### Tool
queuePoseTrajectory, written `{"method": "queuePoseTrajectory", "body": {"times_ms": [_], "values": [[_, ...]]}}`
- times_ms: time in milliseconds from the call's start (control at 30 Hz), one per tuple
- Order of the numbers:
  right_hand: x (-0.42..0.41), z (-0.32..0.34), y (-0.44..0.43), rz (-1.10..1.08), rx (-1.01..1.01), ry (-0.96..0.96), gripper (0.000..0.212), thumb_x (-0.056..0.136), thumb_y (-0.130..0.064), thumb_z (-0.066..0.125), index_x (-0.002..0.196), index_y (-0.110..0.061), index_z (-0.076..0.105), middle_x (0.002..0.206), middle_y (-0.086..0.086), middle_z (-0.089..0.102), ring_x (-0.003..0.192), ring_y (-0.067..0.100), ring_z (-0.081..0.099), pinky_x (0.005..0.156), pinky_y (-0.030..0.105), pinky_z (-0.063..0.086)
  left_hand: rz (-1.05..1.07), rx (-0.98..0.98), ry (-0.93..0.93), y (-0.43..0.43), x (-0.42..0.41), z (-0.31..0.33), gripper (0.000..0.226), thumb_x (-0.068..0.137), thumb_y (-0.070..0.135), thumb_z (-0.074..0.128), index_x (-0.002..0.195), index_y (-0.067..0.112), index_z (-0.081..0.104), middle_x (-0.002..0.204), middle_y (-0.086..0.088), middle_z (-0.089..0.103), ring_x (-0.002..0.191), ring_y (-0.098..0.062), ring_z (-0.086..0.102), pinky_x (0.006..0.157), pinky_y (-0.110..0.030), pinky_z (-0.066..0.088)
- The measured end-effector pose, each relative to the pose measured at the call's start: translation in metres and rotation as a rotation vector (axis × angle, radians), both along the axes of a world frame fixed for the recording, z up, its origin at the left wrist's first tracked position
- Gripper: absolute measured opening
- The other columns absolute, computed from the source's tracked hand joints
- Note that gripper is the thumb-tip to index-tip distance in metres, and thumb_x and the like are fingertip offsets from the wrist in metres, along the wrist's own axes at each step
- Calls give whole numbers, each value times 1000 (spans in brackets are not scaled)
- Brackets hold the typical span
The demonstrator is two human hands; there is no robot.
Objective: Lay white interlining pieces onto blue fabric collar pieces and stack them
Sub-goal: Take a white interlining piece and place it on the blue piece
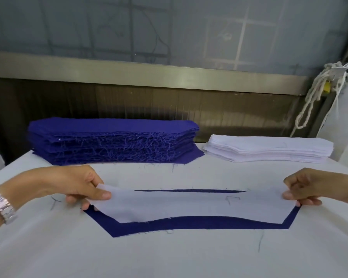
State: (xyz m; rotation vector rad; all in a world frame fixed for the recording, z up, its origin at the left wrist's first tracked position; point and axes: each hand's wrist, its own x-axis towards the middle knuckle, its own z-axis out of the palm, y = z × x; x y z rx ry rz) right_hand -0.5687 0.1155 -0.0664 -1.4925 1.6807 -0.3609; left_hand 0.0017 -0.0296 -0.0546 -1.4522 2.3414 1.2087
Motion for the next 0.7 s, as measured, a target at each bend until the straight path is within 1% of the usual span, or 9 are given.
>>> {"method": "queuePoseTrajectory", "body": {"times_ms": [67, 133, 200, 267, 400, 500, 700], "values": [[2, -2, 0, 1, 3, 3, 40, 79, -45, 84, 66, -16, 61, 67, 10, 66, 58, 15, 51, 53, 22, 40, 15, -3, -2, -2, 0, -4, 62, 58, 79, 73, 85, 24, 79, 75, -4, 74, 45, -7, 47, 45, -14, 32], [2, -4, 0, 2, -3, 15, 39, 79, -46, 84, 67, -16, 62, 69, 11, 67, 58, 15, 52, 52, 21, 40, 31, 5, 23, -4, 1, -8, 67, 53, 80, 77, 87, 22, 80, 84, -6, 76, 55, -9, 58, 42, -15, 34], [0, -7, -1, -1, -11, 39, 39, 80, -48, 83, 67, -18, 62, 72, 14, 69, 58, 15, 53, 50, 21, 40, 48, 7, 36, -6, 1, -12, 67, 51, 78, 80, 87, 21, 80, 87, -7, 77, 61, -10, 64, 40, -16, 34], [-5, -11, -2, -3, -25, 66, 41, 79, -50, 83, 68, -17, 61, 73, 16, 70, 55, 14, 52, 49, 21, 40, 60, 6, 53, -7, 1, -15, 65, 53, 75, 82, 87, 20, 80, 88, -8, 78, 60, -10, 66, 39, -16, 35], [-8, -14, -2, 3, -46, 87, 47, 78, -53, 83, 73, -12, 62, 72, 16, 70, 54, 14, 51, 47, 21, 40, 78, 15, 83, -7, 2, -17, 62, 55, 69, 85, 86, 16, 80, 85, -10, 77, 58, -11, 66, 39, -17, 35], [-4, -13, -1, 4, -51, 91, 57, 74, -56, 84, 80, -4, 63, 74, 18, 70, 54, 14, 52, 47, 20, 40, 79, 14, 95, -5, 1, -16, 54, 59, 64, 84, 84, 16, 80, 79, -8, 76, 56, -11, 66, 38, -17, 35], [4, -8, 1, 2, -46, 118, 72, 68, -61, 85, 83, 5, 60, 72, 16, 70, 53, 13, 51, 46, 19, 40, 100, 17, 104, -1, -3, -13, 39, 67, 50, 83, 82, 14, 80, 73, -8, 74, 53, -11, 66, 39, -17, 37]]}}
